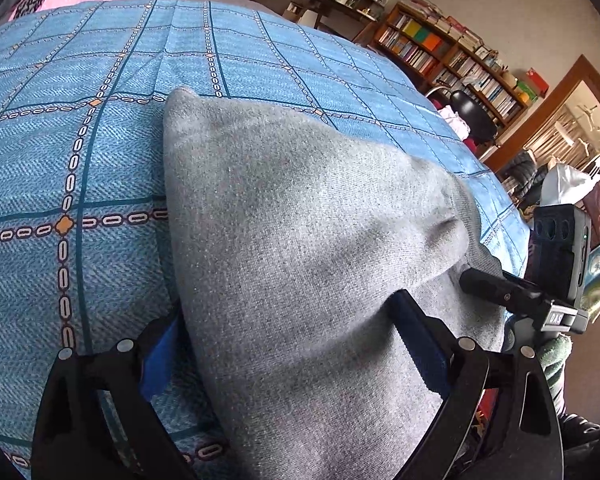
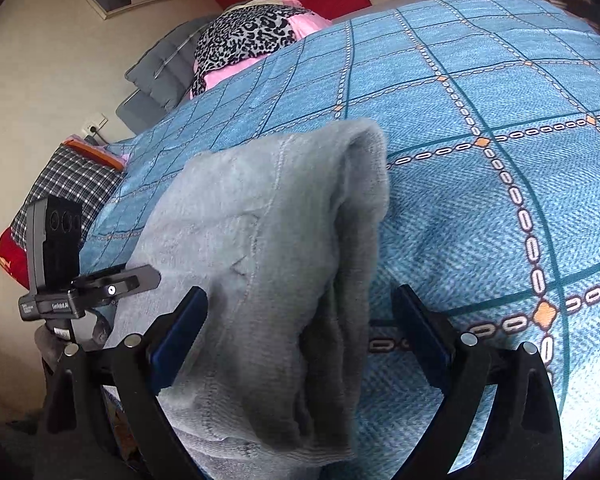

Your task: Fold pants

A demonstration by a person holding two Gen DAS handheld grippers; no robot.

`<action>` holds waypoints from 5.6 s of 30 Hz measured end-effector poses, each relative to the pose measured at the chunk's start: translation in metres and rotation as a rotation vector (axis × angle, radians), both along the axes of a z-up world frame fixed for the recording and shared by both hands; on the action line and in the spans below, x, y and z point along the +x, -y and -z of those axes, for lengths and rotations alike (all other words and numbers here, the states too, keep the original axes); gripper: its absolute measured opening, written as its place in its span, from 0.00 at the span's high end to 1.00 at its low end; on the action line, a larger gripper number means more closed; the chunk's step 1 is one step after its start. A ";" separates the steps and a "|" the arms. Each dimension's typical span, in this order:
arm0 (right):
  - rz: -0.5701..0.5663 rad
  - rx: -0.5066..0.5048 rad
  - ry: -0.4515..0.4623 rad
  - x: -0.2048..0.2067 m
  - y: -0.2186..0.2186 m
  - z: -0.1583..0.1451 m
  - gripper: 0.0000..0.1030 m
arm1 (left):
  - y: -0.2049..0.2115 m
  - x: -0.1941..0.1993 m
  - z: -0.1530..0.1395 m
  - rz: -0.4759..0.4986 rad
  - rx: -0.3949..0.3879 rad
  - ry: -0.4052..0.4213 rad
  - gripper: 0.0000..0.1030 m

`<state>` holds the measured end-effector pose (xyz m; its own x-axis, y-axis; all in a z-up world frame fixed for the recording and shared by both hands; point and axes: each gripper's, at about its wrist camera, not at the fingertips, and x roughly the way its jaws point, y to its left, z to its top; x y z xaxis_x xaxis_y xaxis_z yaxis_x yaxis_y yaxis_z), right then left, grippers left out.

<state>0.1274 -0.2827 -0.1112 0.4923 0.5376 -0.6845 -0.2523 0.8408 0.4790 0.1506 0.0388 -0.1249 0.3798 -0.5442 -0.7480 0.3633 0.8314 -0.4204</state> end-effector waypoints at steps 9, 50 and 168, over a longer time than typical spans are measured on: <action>-0.008 0.103 -0.042 0.004 0.011 0.006 0.35 | 0.003 0.009 -0.001 0.045 -0.027 -0.023 0.10; 0.296 0.028 0.291 0.005 0.164 -0.060 0.56 | 0.199 0.071 -0.075 0.218 0.009 0.176 0.64; 0.824 -0.482 0.334 -0.017 0.197 0.012 0.21 | 0.349 0.058 -0.004 0.202 0.375 0.647 0.05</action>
